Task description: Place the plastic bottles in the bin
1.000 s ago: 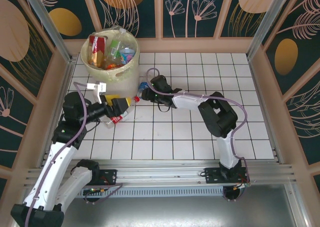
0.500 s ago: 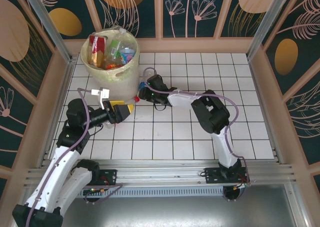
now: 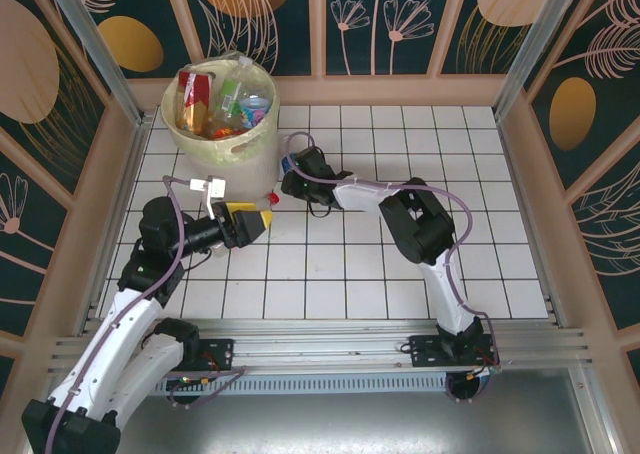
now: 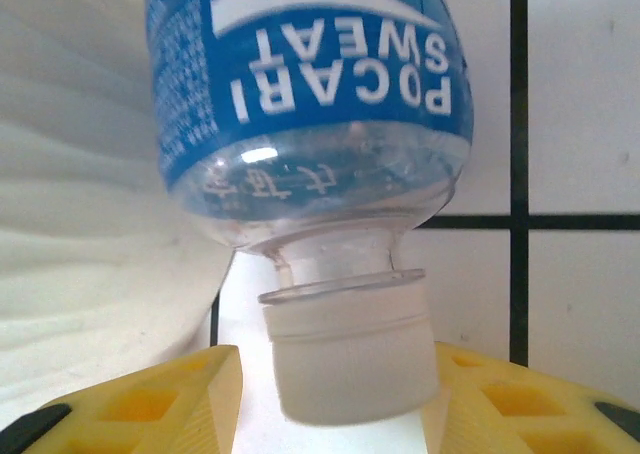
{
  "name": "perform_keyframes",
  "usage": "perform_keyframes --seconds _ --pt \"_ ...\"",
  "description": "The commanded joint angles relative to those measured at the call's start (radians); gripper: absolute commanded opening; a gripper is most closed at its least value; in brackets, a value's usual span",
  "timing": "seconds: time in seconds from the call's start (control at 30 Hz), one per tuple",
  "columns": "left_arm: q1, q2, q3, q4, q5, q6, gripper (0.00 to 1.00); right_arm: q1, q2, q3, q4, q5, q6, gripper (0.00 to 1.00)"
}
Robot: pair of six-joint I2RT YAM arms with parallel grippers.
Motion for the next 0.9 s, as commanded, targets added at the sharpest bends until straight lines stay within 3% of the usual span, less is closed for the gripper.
perform_keyframes --seconds 0.0,0.13,0.43,0.6,0.87 --pt "-0.014 0.002 -0.008 0.046 -0.015 -0.013 0.96 -0.006 0.034 0.051 -0.008 0.018 -0.07 0.48" --pt "-0.025 0.01 -0.01 0.048 -0.024 -0.016 0.96 -0.017 0.049 0.087 -0.04 0.027 -0.118 0.43" --pt "-0.042 0.03 -0.005 0.064 -0.036 -0.025 0.95 -0.041 0.068 0.11 -0.051 -0.005 -0.146 0.45" --pt "-0.051 0.042 -0.005 0.066 -0.046 -0.025 0.95 -0.041 0.074 0.119 -0.055 -0.006 -0.157 0.34" --pt "-0.064 0.059 -0.034 0.13 -0.067 -0.069 0.95 -0.049 -0.043 -0.023 0.003 0.007 -0.207 0.29"
